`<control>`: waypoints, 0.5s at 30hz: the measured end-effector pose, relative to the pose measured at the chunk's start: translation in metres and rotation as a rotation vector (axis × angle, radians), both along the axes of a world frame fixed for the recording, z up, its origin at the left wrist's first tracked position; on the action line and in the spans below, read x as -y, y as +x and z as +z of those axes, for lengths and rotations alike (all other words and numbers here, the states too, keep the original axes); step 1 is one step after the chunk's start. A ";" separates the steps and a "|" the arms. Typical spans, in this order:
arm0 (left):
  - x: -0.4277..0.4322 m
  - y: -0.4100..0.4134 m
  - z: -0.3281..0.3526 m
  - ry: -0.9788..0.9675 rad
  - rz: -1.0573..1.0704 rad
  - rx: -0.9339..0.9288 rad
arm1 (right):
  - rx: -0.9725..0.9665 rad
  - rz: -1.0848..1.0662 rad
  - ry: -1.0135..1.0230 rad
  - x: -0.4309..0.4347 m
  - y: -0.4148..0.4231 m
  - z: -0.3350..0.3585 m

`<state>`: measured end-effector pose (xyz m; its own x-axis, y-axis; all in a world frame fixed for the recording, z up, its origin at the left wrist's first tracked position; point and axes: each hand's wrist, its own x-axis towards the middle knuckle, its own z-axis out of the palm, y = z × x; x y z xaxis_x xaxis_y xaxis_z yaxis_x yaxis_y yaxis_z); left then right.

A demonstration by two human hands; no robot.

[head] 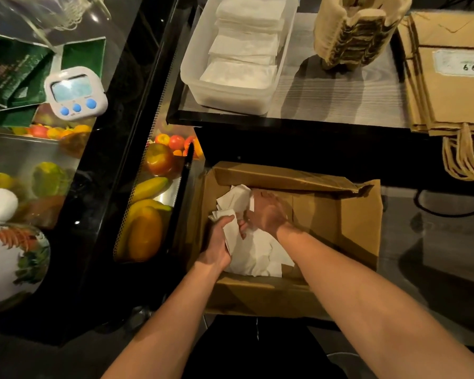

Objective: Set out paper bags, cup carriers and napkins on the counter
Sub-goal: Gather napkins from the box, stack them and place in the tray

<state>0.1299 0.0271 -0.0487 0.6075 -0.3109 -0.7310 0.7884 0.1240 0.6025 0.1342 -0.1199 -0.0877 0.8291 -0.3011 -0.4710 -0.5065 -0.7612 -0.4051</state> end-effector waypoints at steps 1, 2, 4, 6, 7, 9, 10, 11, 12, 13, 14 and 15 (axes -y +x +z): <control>0.000 0.000 0.000 0.002 0.008 0.001 | -0.015 -0.021 0.036 0.001 -0.001 -0.001; 0.000 -0.001 -0.001 0.014 0.020 -0.013 | -0.020 -0.033 0.059 0.002 -0.005 0.000; 0.000 -0.001 -0.004 0.022 0.046 -0.047 | -0.023 -0.040 0.092 0.004 -0.013 0.003; 0.000 -0.002 -0.005 0.019 0.036 -0.051 | -0.016 -0.097 0.194 0.005 -0.021 0.009; -0.001 -0.001 -0.005 0.024 0.026 -0.055 | -0.002 -0.169 0.285 0.005 -0.025 0.012; 0.001 0.000 -0.006 0.007 0.018 -0.076 | 0.028 -0.369 0.478 0.008 -0.032 0.022; 0.002 0.000 -0.005 -0.006 0.010 -0.083 | 0.044 -0.464 0.545 0.010 -0.037 0.027; 0.003 0.000 -0.002 -0.019 0.003 -0.095 | 0.054 -0.550 0.598 0.013 -0.044 0.033; 0.006 0.001 0.002 -0.022 -0.006 -0.099 | 0.057 -0.630 0.644 0.017 -0.052 0.037; 0.007 0.000 0.004 -0.017 -0.013 -0.101 | 0.049 -0.696 0.667 0.022 -0.061 0.040; 0.010 0.000 0.005 -0.002 -0.021 -0.104 | 0.030 -0.745 0.659 0.028 -0.070 0.042; 0.014 -0.001 0.005 0.014 -0.034 -0.110 | -0.002 -0.766 0.625 0.035 -0.080 0.042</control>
<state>0.1291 0.0134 -0.0434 0.5122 -0.3193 -0.7973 0.8537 0.0877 0.5134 0.0540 -0.1551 -0.0455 0.5128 -0.4526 -0.7295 -0.7744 0.1230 -0.6207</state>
